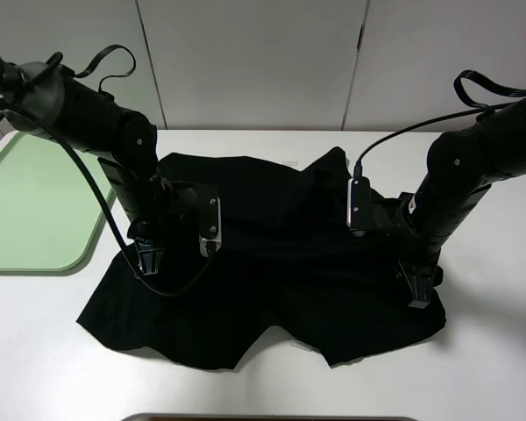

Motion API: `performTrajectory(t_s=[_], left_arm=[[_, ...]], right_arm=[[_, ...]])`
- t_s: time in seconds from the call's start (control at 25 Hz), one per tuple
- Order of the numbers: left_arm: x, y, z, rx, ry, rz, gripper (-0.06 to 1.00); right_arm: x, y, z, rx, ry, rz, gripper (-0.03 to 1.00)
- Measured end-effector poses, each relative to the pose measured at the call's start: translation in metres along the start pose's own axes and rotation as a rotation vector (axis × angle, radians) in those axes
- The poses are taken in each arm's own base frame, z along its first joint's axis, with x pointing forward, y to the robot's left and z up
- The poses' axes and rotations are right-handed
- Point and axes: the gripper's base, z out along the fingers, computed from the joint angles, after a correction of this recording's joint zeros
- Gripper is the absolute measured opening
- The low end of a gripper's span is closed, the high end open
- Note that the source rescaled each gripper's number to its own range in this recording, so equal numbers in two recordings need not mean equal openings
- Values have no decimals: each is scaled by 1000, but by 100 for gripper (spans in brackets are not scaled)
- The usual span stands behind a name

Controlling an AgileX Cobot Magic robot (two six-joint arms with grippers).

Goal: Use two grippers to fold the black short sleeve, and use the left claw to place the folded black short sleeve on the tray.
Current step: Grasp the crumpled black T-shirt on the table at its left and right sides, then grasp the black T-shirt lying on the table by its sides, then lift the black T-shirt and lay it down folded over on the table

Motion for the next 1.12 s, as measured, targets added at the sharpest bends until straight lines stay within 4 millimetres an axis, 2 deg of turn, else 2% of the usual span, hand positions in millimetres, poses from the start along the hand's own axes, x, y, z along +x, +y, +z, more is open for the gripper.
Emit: performTrajectory(t_s=[0.12,0.28,0.56,0.68,0.8,1.12], left_arm=[[0,0,0,-5,-3,1,83],[-1,0,0,-1,-9,-9,56],[-1,0,0,-1,-11,-11,19],[-1,0,0,-3,-12,-11,4],[-1,0,0,-3,-12,-11,1],[-2,2,0,-20,-25,-11,0]], right_arm=[[0,0,0,0,0,0,64],[0,0,0,0,0,0,62],[0,0,0,-2,-2,5,15],[0,1,0,-10,2,6,0],[0,1,0,-13,4,6,0],[0,1,0,-8,1,7,0]])
